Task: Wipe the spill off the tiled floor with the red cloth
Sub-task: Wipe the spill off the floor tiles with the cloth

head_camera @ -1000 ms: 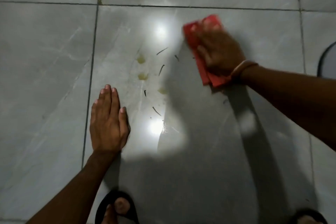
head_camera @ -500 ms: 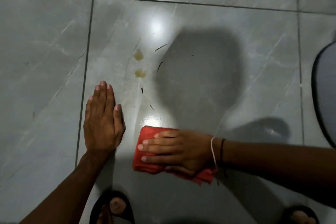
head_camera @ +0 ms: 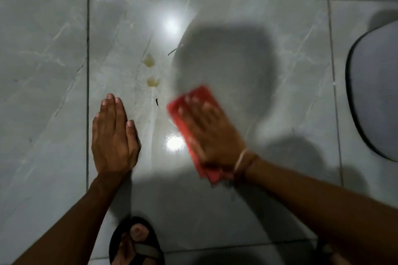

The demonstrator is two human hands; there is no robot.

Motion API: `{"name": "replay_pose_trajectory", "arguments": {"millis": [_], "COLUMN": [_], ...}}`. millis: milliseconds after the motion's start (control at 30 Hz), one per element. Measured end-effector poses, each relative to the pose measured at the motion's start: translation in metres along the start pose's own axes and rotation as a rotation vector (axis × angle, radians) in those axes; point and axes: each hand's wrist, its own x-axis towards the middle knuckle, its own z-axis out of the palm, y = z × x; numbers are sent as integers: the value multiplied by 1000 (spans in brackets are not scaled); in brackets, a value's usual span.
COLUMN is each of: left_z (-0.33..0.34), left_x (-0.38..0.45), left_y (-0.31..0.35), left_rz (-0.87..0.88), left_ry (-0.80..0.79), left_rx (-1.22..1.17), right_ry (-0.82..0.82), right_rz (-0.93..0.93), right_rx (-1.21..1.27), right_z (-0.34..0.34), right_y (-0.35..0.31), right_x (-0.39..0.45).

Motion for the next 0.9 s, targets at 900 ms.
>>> {"name": "replay_pose_trajectory", "arguments": {"millis": [900], "left_z": [-4], "left_x": [2], "left_y": [-33], "left_rz": [75], "left_ry": [-17], "left_rx": [41], "right_ry": [-306], "right_rz": [-733], "right_rx": [137], "right_z": [7], "right_y": [-19], "right_x": [-32]}}
